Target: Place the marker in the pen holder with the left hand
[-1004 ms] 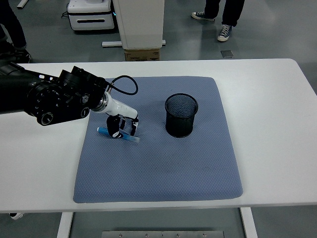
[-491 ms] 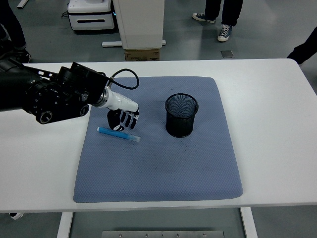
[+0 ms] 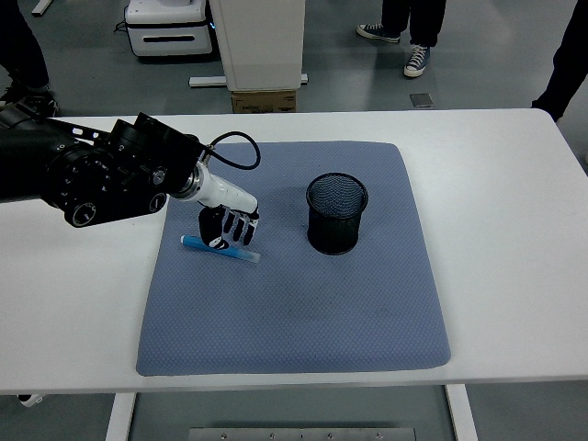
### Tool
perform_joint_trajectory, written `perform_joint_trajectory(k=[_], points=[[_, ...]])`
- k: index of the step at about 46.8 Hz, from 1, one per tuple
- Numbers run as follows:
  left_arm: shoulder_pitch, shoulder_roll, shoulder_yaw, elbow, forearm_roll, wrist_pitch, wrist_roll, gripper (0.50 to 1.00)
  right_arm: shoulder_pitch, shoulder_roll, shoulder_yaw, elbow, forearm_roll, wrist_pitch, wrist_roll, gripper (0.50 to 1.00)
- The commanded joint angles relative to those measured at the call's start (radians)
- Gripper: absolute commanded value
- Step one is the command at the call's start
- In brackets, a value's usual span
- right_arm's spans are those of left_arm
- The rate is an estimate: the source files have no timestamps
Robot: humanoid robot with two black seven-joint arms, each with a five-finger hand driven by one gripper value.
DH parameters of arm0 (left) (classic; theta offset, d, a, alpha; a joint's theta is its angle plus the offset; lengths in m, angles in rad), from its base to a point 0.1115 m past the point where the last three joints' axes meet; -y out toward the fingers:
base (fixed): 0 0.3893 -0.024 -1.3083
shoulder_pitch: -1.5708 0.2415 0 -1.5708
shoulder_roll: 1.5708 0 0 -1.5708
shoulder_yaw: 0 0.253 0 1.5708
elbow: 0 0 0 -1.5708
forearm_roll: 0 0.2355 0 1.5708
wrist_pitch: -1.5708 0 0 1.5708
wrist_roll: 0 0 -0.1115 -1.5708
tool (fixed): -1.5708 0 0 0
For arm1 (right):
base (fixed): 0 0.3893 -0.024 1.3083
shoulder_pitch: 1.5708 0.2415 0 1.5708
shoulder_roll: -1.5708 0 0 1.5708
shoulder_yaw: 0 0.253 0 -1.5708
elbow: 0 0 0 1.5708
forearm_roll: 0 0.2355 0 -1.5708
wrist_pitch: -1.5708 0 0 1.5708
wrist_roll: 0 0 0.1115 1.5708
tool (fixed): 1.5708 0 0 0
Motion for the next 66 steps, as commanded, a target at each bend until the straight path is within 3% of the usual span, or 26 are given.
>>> perform_joint_trajectory(k=[1, 33, 52, 58, 66], points=[[0.002, -0.001, 0.002, -0.013, 0.002, 0.003, 0.002, 0.637, 0.0, 0.0, 0.0, 0.0, -0.001, 0.0, 0.0, 1.0], [0.016, -0.006, 0.008, -0.026, 0.049, 0.02, 0.011, 0.643, 0.0, 0.0, 0.0, 0.0, -0.001, 0.0, 0.0, 1.0], [0.024, -0.006, 0.009, -0.026, 0.049, 0.02, 0.011, 0.619, 0.0, 0.0, 0.0, 0.0, -0.001, 0.0, 0.0, 1.0], [0.027, -0.006, 0.014, -0.025, 0.051, 0.02, 0.011, 0.602, 0.0, 0.0, 0.0, 0.0, 0.0, 0.0, 0.0, 1.0], [0.027, -0.006, 0.015, -0.025, 0.066, 0.02, 0.011, 0.537, 0.0, 0.0, 0.0, 0.0, -0.001, 0.0, 0.0, 1.0]])
